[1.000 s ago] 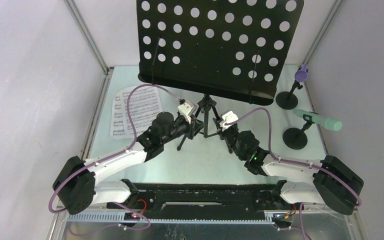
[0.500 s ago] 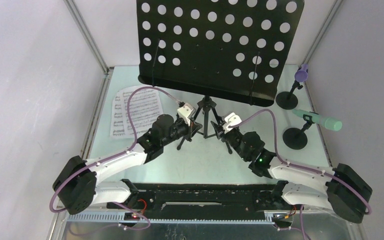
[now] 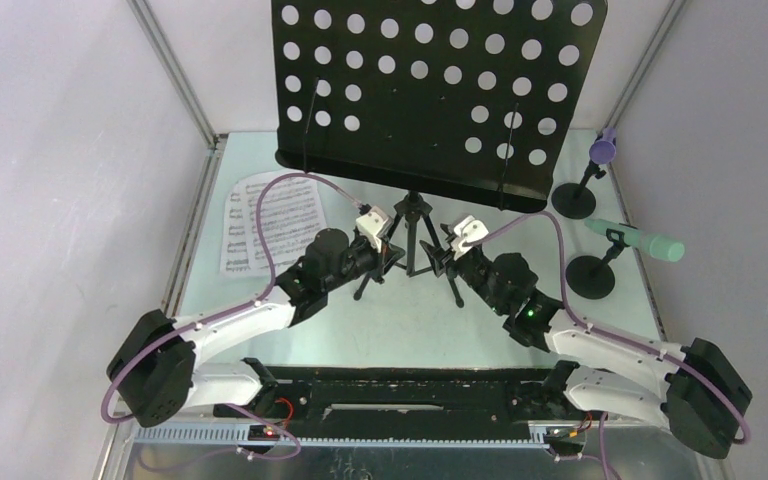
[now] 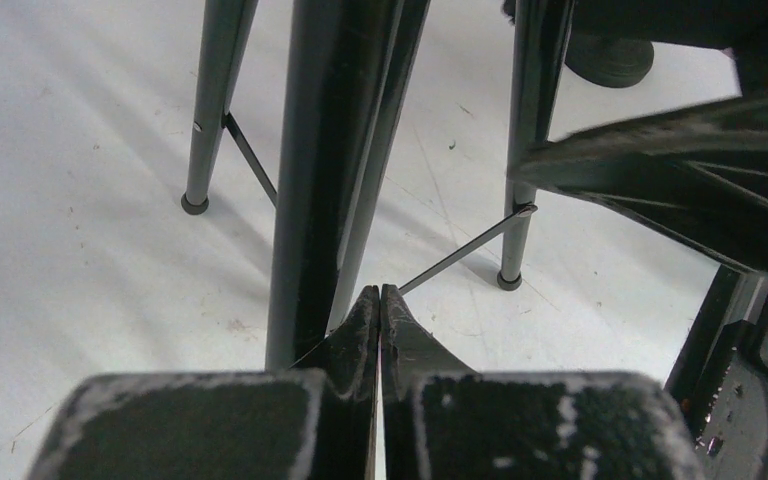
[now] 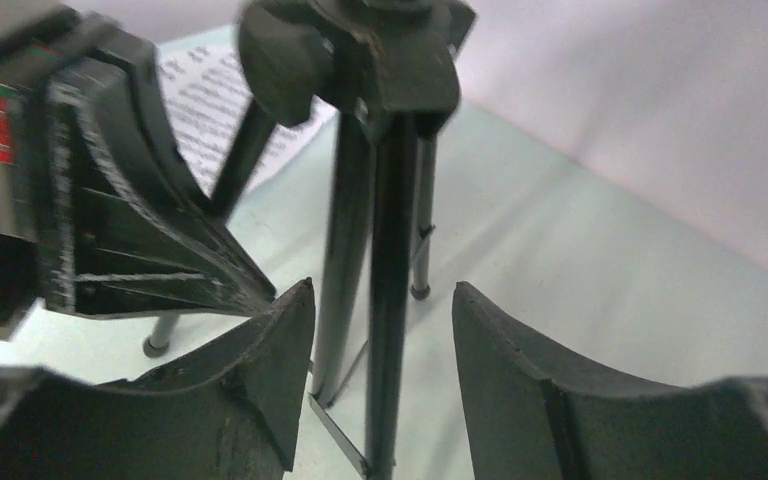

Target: Pack up the instrument practice props

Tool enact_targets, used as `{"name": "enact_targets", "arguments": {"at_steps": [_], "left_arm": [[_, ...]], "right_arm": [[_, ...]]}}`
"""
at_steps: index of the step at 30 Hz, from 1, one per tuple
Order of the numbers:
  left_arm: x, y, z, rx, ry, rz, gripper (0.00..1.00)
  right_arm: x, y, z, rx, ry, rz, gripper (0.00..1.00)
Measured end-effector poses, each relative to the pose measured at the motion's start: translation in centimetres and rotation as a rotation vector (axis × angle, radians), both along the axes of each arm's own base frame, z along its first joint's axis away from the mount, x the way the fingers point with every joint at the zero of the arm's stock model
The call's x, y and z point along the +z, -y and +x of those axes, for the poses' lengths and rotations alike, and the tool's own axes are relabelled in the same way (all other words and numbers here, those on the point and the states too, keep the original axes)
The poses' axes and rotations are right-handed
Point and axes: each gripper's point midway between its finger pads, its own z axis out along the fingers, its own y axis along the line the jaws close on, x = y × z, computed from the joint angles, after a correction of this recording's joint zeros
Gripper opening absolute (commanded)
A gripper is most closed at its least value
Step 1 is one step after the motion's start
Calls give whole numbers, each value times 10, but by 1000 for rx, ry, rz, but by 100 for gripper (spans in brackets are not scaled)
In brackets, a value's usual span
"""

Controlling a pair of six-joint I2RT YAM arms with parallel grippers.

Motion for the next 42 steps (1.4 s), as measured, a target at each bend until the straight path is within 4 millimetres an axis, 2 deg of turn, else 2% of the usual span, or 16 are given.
{"name": "enact_targets", "arguments": {"at_steps": [4, 9, 12, 16, 19, 24, 25, 26, 28, 34, 36, 38, 42], "left_arm": [[0, 0, 0, -6, 4, 4, 8], [0, 1, -1, -15, 5, 2, 34], [1, 1, -2, -12, 7, -1, 42], [3, -12, -1, 47, 23, -3, 48], [7, -21, -2, 81, 38, -11, 46], [13, -27, -2, 105, 52, -17, 36], [12, -27, -1, 109, 53, -14, 32], [11, -28, 0, 111, 55, -8, 24], [7, -29, 3, 119, 55, 6, 2], [-18, -29, 9, 130, 16, 64, 0], [-20, -27, 9, 121, 8, 69, 0], [-15, -23, 8, 104, 10, 59, 0], [13, -9, 7, 48, 42, 7, 0]], "right_arm": [[-15, 7, 12, -14, -53, -34, 49], [-26, 6, 14, 6, -94, -53, 37], [-32, 3, 13, 21, -112, -63, 18], [-33, 1, 13, 28, -118, -59, 4], [-33, 0, 14, 30, -116, -62, 0], [-33, -1, 13, 38, -116, -64, 0], [-33, -1, 13, 41, -115, -64, 0], [-33, -1, 12, 43, -115, -65, 0], [-33, -2, 12, 46, -115, -66, 0], [-33, -3, 11, 53, -112, -67, 0], [-32, -4, 10, 57, -110, -68, 0], [-31, -4, 7, 59, -105, -70, 0], [-28, -10, -1, 74, -97, -71, 0]]}}
